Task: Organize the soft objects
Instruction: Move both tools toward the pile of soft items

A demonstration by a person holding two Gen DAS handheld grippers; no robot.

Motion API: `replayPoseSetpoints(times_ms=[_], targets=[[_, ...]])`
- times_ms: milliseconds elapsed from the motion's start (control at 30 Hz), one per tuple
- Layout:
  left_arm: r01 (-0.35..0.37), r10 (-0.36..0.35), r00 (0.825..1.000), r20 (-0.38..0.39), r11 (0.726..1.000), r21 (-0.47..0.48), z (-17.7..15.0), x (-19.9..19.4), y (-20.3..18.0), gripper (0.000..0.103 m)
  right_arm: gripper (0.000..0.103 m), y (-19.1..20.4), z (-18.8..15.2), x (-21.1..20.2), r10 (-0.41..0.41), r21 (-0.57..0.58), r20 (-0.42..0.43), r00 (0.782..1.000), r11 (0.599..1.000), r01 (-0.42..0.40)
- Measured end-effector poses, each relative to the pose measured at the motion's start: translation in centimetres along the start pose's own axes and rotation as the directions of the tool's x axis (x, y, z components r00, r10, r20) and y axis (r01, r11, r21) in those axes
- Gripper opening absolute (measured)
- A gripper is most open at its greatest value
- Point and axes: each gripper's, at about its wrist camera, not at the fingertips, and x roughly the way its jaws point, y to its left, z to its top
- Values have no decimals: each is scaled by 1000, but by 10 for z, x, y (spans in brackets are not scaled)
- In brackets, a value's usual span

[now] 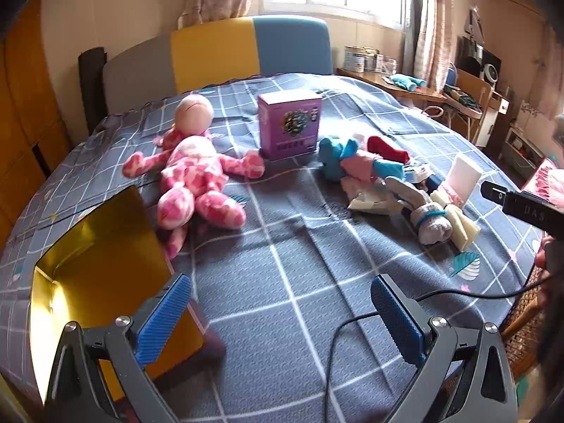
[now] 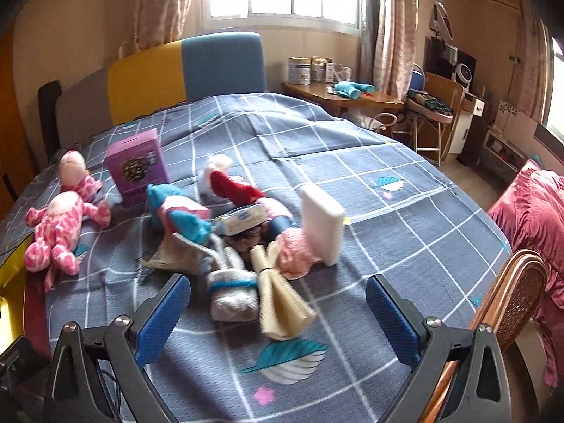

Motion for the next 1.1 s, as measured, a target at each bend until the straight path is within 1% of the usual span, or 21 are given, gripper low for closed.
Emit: replayPoseSetpoints(times_ms=[133, 200, 300, 400, 467, 567, 633, 733, 1100], targets=[[57, -57, 998, -10, 998, -5, 9, 7, -7, 103, 102, -27, 8, 8, -1, 66, -24, 1000, 998, 3], [67, -67, 997, -22, 998, -2, 12, 11, -11, 103, 102, -38, 9, 10, 6, 97, -26, 1000, 995, -3], [64, -64, 998, -24, 998, 13, 16, 13, -18, 103, 102, -47, 9, 12, 23, 128, -24, 999, 992, -19], [74, -73, 997, -36, 997, 13, 18, 18, -21, 103, 102, -54, 9, 17, 77, 172, -37, 996, 983, -70], [87, -86, 995, -43, 996, 13, 21, 21, -23, 103, 102, -59, 9, 17, 111, 195, -27, 993, 975, -104], [65, -64, 997, -34, 997, 32, 25, 23, -29, 103, 102, -63, 8, 16, 159, 217, -18, 987, 964, -152], [38, -37, 999, -23, 998, 48, 28, 23, -33, 103, 102, -64, 7, 16, 167, 228, -12, 986, 961, -160], [27, -27, 1000, -6, 997, 68, 34, 23, -38, 103, 102, -64, 7, 14, 173, 231, -1, 985, 958, -168], [37, -41, 999, 25, 990, 133, 61, 28, -63, 103, 102, -68, 6, 16, 205, 247, 10, 979, 948, -201]])
